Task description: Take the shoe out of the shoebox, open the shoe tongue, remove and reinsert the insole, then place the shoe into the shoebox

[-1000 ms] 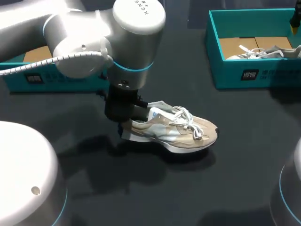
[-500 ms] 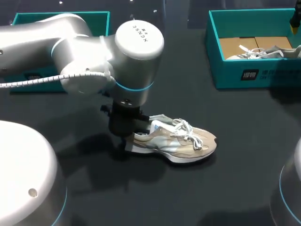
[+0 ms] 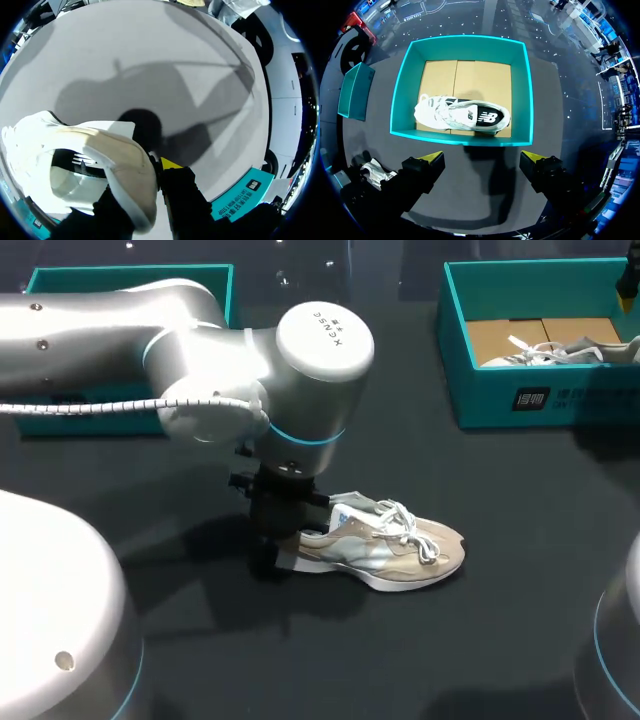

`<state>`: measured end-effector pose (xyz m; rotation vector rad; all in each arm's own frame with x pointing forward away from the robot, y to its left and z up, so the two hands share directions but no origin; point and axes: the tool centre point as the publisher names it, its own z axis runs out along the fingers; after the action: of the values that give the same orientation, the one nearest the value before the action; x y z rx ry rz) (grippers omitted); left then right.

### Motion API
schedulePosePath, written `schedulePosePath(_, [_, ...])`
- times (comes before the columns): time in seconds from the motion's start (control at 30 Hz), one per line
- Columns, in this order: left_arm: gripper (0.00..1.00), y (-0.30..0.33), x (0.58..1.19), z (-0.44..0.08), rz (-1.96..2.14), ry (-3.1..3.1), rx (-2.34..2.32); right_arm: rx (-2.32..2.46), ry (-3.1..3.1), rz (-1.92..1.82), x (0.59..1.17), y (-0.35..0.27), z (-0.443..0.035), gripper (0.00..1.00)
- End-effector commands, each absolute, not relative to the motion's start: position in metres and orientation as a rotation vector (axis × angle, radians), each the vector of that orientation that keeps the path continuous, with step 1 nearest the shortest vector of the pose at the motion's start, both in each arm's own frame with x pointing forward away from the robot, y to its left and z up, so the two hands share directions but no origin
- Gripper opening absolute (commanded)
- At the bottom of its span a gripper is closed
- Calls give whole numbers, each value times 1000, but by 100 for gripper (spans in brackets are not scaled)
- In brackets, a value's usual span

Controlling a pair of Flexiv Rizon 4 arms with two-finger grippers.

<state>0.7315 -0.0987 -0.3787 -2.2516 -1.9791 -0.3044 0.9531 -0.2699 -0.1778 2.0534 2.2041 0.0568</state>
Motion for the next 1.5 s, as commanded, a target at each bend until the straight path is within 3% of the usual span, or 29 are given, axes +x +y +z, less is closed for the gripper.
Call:
schedulePosePath(0.03, [0,-99,732,-383,-305,-1983,-2239,2053,2203,57,953,-270,-178,100])
schedulePosePath(0.3, [0,-96,728,-388,-318,-1985,-2236,2053,2203,57,953,-270,-178,100])
schedulePosePath(0.33, [11,-96,728,-389,-319,-1985,-2235,2053,2203,57,953,-270,-178,100])
schedulePosePath(0.37, [33,-95,727,-389,-320,-1985,-2235,2053,2203,57,953,-270,-178,100])
schedulePosePath(0.4, [45,-94,727,-389,-321,-1986,-2236,2053,2203,57,953,-270,-178,100])
schedulePosePath(0.5, [98,-92,728,-384,-312,-1995,-2242,2053,2203,57,953,-270,-178,100])
schedulePosePath(0.83, [100,-79,729,-322,-63,-2110,-2222,2053,2203,57,953,-270,-178,100])
schedulePosePath(1.03, [100,-60,738,-283,466,-2223,-1858,2053,2203,57,953,-270,-178,100])
schedulePosePath(1.5, [100,-60,738,-283,466,-2223,-1858,2053,2203,57,953,-270,-178,100])
